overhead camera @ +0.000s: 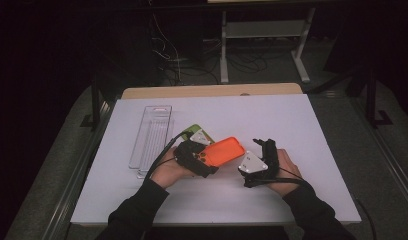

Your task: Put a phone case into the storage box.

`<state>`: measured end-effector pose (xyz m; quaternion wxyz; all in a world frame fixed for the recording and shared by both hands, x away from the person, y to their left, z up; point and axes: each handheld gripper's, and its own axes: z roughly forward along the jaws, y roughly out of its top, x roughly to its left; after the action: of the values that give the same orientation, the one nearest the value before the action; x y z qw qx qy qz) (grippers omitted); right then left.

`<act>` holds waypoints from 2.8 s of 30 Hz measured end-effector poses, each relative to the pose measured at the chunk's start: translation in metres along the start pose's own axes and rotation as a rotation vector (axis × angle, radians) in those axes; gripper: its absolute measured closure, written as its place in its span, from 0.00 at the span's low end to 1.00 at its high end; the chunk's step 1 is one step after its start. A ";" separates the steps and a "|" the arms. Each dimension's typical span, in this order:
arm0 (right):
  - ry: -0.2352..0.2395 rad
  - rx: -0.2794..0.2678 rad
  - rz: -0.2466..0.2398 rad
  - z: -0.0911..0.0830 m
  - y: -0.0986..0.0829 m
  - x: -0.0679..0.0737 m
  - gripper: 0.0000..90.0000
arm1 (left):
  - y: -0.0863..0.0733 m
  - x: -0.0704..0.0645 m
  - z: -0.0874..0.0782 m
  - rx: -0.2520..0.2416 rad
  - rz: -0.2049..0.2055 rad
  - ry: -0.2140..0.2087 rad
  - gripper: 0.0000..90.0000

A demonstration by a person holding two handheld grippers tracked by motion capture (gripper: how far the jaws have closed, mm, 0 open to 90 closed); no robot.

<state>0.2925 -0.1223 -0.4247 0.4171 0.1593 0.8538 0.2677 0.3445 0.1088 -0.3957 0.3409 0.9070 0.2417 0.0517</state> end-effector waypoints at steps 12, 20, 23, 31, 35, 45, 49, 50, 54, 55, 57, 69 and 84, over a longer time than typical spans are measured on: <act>-0.067 -0.003 -0.150 0.000 0.002 0.006 0.00 | 0.001 -0.001 -0.001 0.002 -0.005 -0.009 0.18; -0.111 0.005 -0.271 0.001 0.004 0.010 0.00 | 0.001 -0.001 -0.001 0.015 0.005 -0.010 0.18; -0.125 -0.001 -0.302 0.002 0.005 0.012 0.00 | 0.001 0.000 -0.002 0.014 0.007 -0.008 0.18; -0.165 -0.007 -0.372 0.003 0.007 0.018 0.00 | 0.001 -0.001 -0.001 0.008 -0.004 -0.009 0.18; -0.183 -0.013 -0.434 0.005 0.011 0.024 0.01 | 0.001 0.001 -0.003 0.022 0.018 -0.014 0.18; -0.241 -0.024 -0.489 0.006 0.016 0.035 0.11 | 0.001 0.001 -0.003 0.016 0.014 -0.011 0.18; -0.271 -0.051 -0.555 0.007 0.020 0.038 0.21 | 0.002 -0.001 -0.003 -0.010 -0.014 -0.010 0.18; -0.271 -0.051 -0.555 0.007 0.020 0.038 0.21 | 0.002 0.000 -0.004 -0.008 -0.010 -0.011 0.18; -0.282 -0.058 -0.597 0.010 0.023 0.043 0.33 | 0.002 0.000 -0.004 0.002 0.003 -0.012 0.18; -0.278 -0.055 -0.588 0.011 0.023 0.045 0.37 | 0.002 0.000 -0.004 0.002 0.004 -0.010 0.18; -0.287 -0.059 -0.599 0.013 0.024 0.048 0.44 | 0.002 -0.001 -0.004 -0.010 -0.010 -0.011 0.18; -0.285 -0.079 -0.619 0.011 0.025 0.049 0.62 | 0.003 0.001 -0.007 0.008 0.025 -0.009 0.18; -0.288 -0.101 -0.636 0.008 0.026 0.052 0.85 | 0.003 -0.001 -0.006 0.009 0.021 -0.016 0.18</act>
<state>0.2688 -0.0732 -0.4454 0.6031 -0.0991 0.7788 0.1411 0.3437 0.1102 -0.3889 0.3382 0.9114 0.2299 0.0469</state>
